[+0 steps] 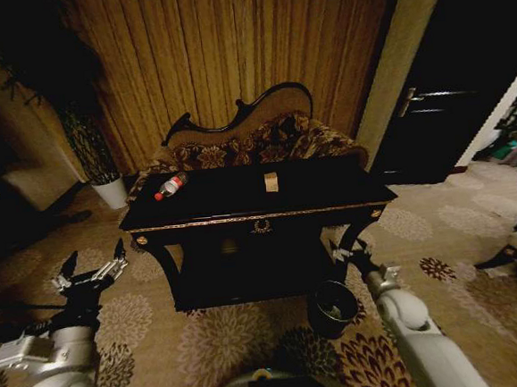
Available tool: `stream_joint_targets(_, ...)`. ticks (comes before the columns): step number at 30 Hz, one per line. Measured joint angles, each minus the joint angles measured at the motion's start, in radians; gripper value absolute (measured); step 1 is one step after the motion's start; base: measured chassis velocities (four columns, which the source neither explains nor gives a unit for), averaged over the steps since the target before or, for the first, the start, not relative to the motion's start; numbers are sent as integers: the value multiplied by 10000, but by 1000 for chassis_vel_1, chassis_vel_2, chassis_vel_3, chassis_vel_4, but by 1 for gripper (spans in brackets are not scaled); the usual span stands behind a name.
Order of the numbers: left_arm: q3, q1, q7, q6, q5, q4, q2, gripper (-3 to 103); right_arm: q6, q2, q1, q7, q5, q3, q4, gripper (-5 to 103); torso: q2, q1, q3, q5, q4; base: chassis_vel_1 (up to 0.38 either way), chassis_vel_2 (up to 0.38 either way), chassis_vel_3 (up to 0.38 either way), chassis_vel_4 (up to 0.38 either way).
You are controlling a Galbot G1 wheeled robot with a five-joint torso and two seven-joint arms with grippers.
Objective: Move to the front of the table and place the trash on the table into the trash bin.
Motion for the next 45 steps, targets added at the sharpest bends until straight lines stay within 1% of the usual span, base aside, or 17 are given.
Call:
stream_joint_targets(1, 4, 8, 0, 7, -2, 0, -20, 100, -189, -28, -29, 75, 77, -28, 409, 100, 0, 0, 0, -1, -1, 0, 0, 0, 0)
stream_joint_targets(3, 11, 15, 0, 20, -3, 0, -37, 100, -327, -49, -33, 146, 98, -52, 709, 100, 0, 0, 0, 1, -1, 0, 0, 0, 0)
stream_joint_targets(4, 12, 18, 0, 38, -4, 0, -38, 100, -558, -80, -28, 308, 123, -73, 1023, 100, 1, -1, 0, 0, 0, 0, 0, 0, 0)
stream_joint_targets(5, 12, 18, 0, 38, -4, 0, -38, 100, -558, -80, -28, 308, 123, -73, 1023, 100, 1, -1, 0, 0, 0, 0, 0, 0, 0)
stream_joint_targets(7, -7, 9, 0, 151, -15, 0, 4, 100, -889, -104, 9, 599, 333, -79, 1398, 100, 1, 0, 0, 2, -1, 0, 0, 0, 0)
stream_joint_targets(8, -15, -12, 0, 201, -42, 0, 27, 100, -941, -105, 14, 668, 454, -76, 1512, 100, 0, 0, 0, 2, 0, 0, 0, 0, 0)
stream_joint_targets(17, -43, -43, -15, 269, -149, 0, 101, 100, -947, -80, -20, 922, 633, -131, 2011, 100, 1, 0, 0, 2, -1, 0, 0, 0, 0)
stream_joint_targets(28, -104, -56, -19, 273, -205, 0, 153, 100, -919, -110, -52, 929, 556, -129, 2159, 100, 1, -1, 0, 2, -2, 0, 0, 0, 0)
stream_joint_targets(41, -100, -54, -18, 279, -198, 0, 129, 100, -874, -128, -48, 1004, 424, -110, 2159, 100, 0, 0, 1, 2, -1, -95, 96, 94, -88)
stream_joint_targets(45, -94, -42, -12, 274, -189, 0, 104, 100, -868, -140, -26, 1179, 457, -128, 2157, 100, -1, 1, 1, 2, -1, -121, 112, 116, -130)
